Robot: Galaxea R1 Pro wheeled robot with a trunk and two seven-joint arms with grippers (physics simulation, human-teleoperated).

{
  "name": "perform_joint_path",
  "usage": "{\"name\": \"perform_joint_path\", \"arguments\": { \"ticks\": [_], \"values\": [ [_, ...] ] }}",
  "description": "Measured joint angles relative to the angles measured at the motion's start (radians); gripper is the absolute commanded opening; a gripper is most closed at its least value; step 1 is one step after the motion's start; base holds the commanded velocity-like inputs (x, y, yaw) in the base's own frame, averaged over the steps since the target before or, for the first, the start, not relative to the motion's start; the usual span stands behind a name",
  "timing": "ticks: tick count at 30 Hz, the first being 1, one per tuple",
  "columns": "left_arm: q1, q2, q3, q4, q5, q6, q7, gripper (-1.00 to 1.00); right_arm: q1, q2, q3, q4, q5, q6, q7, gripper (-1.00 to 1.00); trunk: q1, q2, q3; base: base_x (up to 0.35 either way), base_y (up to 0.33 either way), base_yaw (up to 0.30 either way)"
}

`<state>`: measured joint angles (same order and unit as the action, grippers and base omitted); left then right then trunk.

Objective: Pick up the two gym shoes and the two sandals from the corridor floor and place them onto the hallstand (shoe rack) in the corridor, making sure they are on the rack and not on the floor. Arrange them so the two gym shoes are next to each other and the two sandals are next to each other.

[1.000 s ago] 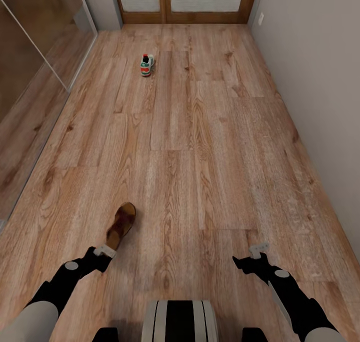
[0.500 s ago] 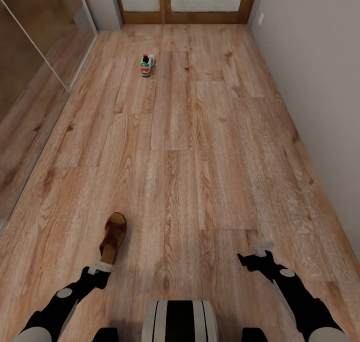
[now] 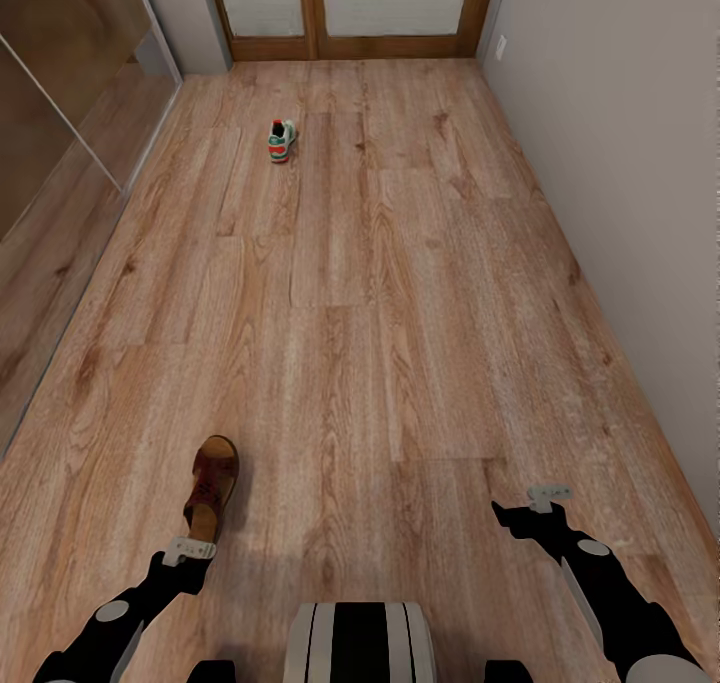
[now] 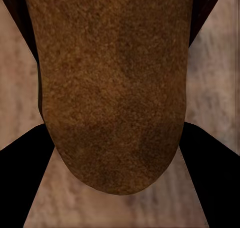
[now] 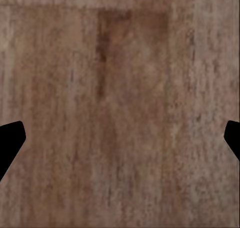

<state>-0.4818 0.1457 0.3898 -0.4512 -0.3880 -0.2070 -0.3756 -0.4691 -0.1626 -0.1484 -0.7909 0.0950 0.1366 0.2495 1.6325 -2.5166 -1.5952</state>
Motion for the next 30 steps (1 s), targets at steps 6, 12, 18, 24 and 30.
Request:
{"name": "perform_joint_path", "arguments": {
  "ticks": [6, 12, 18, 24, 30],
  "values": [
    [0.017, 0.000, 0.002, 0.000, 0.003, 0.000, 0.000, -1.00, 0.013, -0.008, -0.003, 0.008, 0.001, -0.044, -0.046, 1.00, -0.003, 0.001, 0.032, 0.000, 0.000, -0.114],
    [0.036, 0.000, 0.009, -0.001, 0.013, -0.001, 0.001, -1.00, 0.040, -0.009, -0.003, 0.058, 0.000, -0.127, -0.105, 1.00, -0.005, 0.003, 0.064, 0.000, 0.000, -0.114],
    [0.065, 0.001, 0.042, -0.002, 0.027, -0.004, 0.000, -1.00, 0.055, -0.009, -0.001, 0.169, 0.000, -0.242, -0.125, 1.00, -0.008, 0.004, 0.096, 0.000, 0.000, -0.114],
    [0.105, 0.003, 0.071, -0.004, 0.030, -0.038, 0.000, -1.00, 0.058, -0.007, 0.002, 0.339, 0.000, -0.409, -0.128, 1.00, -0.011, 0.006, 0.129, 0.000, 0.000, -0.110],
    [0.183, 0.003, 0.135, -0.003, 0.029, -0.094, 0.041, -1.00, 0.059, -0.006, 0.002, 0.605, -0.001, -0.684, -0.126, 1.00, -0.014, 0.007, 0.161, 0.000, 0.000, -0.089]
  ]
}}
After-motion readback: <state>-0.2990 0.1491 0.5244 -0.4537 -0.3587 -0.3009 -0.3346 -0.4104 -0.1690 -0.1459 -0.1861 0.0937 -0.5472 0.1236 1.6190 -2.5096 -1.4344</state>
